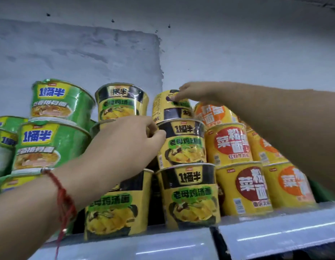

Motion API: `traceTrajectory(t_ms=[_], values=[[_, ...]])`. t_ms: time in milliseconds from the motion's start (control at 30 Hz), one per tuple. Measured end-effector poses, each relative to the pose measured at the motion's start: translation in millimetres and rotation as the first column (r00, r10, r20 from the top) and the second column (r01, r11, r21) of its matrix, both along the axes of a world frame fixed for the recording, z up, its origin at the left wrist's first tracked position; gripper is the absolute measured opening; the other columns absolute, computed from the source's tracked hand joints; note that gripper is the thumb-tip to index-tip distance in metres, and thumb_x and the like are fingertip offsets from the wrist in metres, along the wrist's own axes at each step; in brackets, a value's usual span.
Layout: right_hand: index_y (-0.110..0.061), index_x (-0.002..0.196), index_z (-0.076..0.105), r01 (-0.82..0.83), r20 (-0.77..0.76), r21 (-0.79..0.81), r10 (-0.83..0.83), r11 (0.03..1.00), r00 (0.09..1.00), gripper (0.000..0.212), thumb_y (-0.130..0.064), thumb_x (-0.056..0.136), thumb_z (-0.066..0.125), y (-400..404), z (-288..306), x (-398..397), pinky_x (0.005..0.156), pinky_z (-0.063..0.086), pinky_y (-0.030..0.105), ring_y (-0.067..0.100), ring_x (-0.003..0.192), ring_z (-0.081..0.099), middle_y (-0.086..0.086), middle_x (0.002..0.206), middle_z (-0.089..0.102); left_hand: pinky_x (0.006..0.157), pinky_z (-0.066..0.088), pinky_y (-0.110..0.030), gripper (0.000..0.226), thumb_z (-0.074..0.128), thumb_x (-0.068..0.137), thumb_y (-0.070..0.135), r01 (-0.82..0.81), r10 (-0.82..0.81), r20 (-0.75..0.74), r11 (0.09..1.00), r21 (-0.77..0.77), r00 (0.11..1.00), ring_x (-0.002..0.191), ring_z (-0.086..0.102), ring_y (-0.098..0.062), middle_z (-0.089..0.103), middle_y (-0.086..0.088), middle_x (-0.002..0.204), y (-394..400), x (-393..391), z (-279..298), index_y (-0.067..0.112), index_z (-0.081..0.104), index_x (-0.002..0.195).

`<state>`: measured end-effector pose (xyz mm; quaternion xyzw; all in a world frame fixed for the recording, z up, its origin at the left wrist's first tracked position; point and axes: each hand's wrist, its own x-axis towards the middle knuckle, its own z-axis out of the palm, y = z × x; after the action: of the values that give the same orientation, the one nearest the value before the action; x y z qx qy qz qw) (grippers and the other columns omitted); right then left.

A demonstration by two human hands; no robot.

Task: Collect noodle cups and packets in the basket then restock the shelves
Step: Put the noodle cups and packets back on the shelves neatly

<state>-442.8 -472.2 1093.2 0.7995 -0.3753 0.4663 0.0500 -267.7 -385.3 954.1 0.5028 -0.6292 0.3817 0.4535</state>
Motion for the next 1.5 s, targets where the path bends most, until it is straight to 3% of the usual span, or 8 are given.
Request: traceTrajectory(t_ms=[333, 433, 600, 867, 1000, 1200, 1333, 1500], values=[[-0.017, 0.108, 0.053, -0.258, 0.336, -0.349, 0.377, 0.901, 0.863, 0.051, -0.05, 0.077, 0.077, -31.7, -6.5, -32.5, 0.068, 0.053, 0.03, 0.012, 0.084, 0.061, -0.004, 0.095, 0.059, 0.083, 0.049, -0.035, 0.055, 0.042, 0.093, 0.061, -0.116, 0.123, -0.119, 0.991, 0.058, 0.985, 0.102, 0.056, -0.021, 0.06, -0.004, 0.123, -23.1, -62.4, 28.5, 0.023, 0.058, 0.129], [-0.013, 0.107, 0.059, -0.432, 0.546, -0.33, 0.543, 0.839, 0.638, 0.056, -0.056, 0.075, 0.076, -22.9, -6.8, -45.0, 0.077, 0.06, 0.045, 0.02, 0.087, 0.067, 0.002, 0.098, 0.066, 0.109, 0.032, -0.045, 0.075, 0.047, 0.091, 0.061, -0.071, 0.072, -0.061, 0.997, 0.025, 0.996, 0.14, 0.031, -0.026, 0.025, -0.002, 0.156, -29.4, -81.8, 43.1, 0.029, 0.021, 0.153], [-0.013, 0.109, 0.066, -0.823, 0.784, -0.094, 0.551, 0.56, 0.285, 0.052, -0.06, 0.088, 0.059, -1.5, -18.5, -58.2, 0.056, 0.061, 0.037, 0.028, 0.088, 0.071, 0.012, 0.099, 0.071, 0.116, 0.019, -0.058, 0.1, 0.059, 0.079, 0.069, 0.059, -0.059, -0.001, 0.997, -0.043, 0.998, 0.149, 0.006, -0.036, -0.013, 0.0, 0.163, -34.3, -97.2, 71.0, 0.057, -0.016, 0.144], [-0.002, 0.102, 0.061, -0.67, 0.607, 0.269, 0.419, 0.692, 0.675, 0.067, -0.066, 0.092, 0.046, 1.6, -42.4, -60.6, 0.044, 0.049, 0.019, 0.011, 0.057, 0.057, 0.009, 0.09, 0.071, 0.08, 0.056, -0.034, 0.039, 0.071, 0.085, 0.041, 0.287, -0.28, 0.064, 0.932, -0.22, 0.958, 0.093, 0.064, -0.013, 0.066, 0.007, 0.1, -12.0, -85.1, 127.2, 0.028, 0.061, 0.12], [-0.007, 0.114, 0.059, -0.456, 0.458, 0.233, 0.317, 0.859, 0.831, 0.054, -0.057, 0.095, 0.049, -0.3, -68.5, -60.2, 0.04, 0.039, 0.018, 0.01, 0.052, 0.044, 0.001, 0.069, 0.054, 0.059, 0.044, -0.02, 0.027, 0.071, 0.087, 0.036, 0.255, -0.255, 0.004, 0.966, -0.033, 0.967, 0.08, 0.061, -0.005, 0.064, 0.009, 0.092, -21.8, -85.1, 139.6, 0.025, 0.062, 0.11], [-0.022, 0.146, 0.029, -0.259, 0.329, 0.327, 0.148, 0.909, 0.933, 0.086, -0.066, 0.08, 0.062, -17.6, -131.3, -35.3, 0.094, 0.05, 0.042, 0.028, 0.114, 0.053, 0.008, 0.128, 0.051, 0.074, 0.055, -0.037, 0.027, 0.067, 0.09, 0.031, 0.321, -0.307, -0.107, 0.935, 0.151, 0.946, 0.092, 0.065, -0.022, 0.065, -0.001, 0.099, -45.4, -73.3, 139.9, 0.023, 0.059, 0.115], [-0.023, 0.147, 0.027, -0.272, 0.294, 0.3, 0.183, 0.914, 0.938, 0.092, -0.064, 0.077, 0.069, -24.5, -136.1, -30.9, 0.087, 0.039, 0.034, 0.02, 0.108, 0.044, -0.001, 0.122, 0.046, 0.088, 0.053, -0.046, 0.021, 0.064, 0.093, 0.025, 0.267, -0.25, -0.112, 0.948, 0.175, 0.962, 0.097, 0.06, -0.023, 0.059, 0.001, 0.102, -48.8, -64.1, 146.5, 0.025, 0.055, 0.112], [-0.026, 0.154, 0.012, -0.315, 0.315, 0.256, 0.229, 0.914, 0.921, 0.121, -0.072, 0.062, 0.075, -34.2, -129.2, -19.3, 0.096, 0.041, 0.037, 0.023, 0.124, 0.046, 0.0, 0.138, 0.045, 0.065, 0.049, -0.033, 0.02, 0.057, 0.095, 0.017, 0.179, -0.176, -0.036, 0.978, 0.109, 0.984, 0.085, 0.06, -0.017, 0.062, -0.001, 0.1, -44.9, -53.8, 146.7, 0.03, 0.056, 0.111]])
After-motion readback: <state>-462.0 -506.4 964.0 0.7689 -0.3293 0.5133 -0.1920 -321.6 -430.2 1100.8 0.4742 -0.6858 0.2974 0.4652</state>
